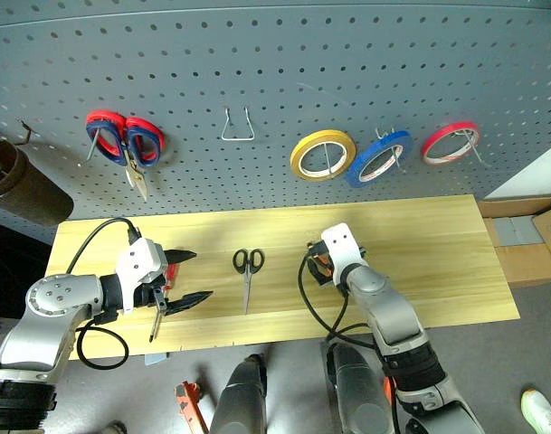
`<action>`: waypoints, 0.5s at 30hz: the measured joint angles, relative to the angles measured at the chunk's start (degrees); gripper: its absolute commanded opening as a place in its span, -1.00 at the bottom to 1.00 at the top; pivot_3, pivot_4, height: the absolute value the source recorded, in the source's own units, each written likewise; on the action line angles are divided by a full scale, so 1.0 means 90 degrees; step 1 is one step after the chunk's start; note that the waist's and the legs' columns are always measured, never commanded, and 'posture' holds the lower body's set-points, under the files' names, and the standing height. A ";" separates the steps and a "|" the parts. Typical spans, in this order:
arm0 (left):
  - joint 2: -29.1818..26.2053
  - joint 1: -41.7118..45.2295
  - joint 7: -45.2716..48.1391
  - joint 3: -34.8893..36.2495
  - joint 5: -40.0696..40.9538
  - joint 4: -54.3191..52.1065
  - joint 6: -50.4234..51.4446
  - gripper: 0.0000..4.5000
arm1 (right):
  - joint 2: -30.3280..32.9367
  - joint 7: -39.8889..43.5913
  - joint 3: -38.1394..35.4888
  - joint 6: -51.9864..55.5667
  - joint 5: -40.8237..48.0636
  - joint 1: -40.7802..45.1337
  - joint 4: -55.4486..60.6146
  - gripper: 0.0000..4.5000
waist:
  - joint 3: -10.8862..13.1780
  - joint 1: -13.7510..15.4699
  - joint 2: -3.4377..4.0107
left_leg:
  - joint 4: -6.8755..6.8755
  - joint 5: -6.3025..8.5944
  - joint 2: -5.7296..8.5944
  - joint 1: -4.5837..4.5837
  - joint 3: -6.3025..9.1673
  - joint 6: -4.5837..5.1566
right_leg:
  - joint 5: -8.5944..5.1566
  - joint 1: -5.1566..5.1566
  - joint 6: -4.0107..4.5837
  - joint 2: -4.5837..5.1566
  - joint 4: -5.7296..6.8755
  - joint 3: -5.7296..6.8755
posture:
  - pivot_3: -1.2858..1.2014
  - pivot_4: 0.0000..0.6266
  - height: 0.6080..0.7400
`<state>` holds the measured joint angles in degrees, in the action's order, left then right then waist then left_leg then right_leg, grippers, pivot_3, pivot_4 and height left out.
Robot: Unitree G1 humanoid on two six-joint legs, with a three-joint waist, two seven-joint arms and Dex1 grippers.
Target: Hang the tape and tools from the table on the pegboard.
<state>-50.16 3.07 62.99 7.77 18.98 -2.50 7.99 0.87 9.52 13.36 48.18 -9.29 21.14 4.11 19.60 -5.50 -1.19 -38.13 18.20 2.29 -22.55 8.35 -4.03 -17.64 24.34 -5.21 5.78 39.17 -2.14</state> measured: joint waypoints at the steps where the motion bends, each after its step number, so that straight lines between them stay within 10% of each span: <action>1: 0.0001 0.0003 0.0000 0.0000 0.0000 0.0000 0.0000 1.00 | 0.0009 0.0001 -0.0060 0.0025 0.0034 -0.0007 -0.0020 0.99 | 0.0000 -0.0004 0.0000 | 0.0000 0.0000 0.0000 0.0000 0.0000 0.0000 | 0.0000 0.0000 0.0000 0.0000 0.0000 0.0000 | 0.01 0.22 1.00; 15: 0.0027 0.0061 0.0001 -0.0001 -0.0004 0.0000 0.0000 1.00 | 0.0046 0.0015 -0.0282 0.0098 0.0299 0.0019 -0.0339 0.99 | -0.0001 -0.0082 -0.0002 | -0.0002 0.0000 0.0000 0.0001 -0.0001 0.0000 | 0.0000 -0.0001 0.0000 0.0000 0.0005 -0.0001 | 0.01 0.19 1.00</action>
<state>-49.91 3.62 62.99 7.76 18.94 -2.50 7.99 1.29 9.66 10.83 49.05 -6.60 21.32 1.06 19.59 -6.24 -1.21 -38.15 18.20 2.29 -22.54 8.35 -4.03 -17.64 24.33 -5.21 5.78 39.22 -2.14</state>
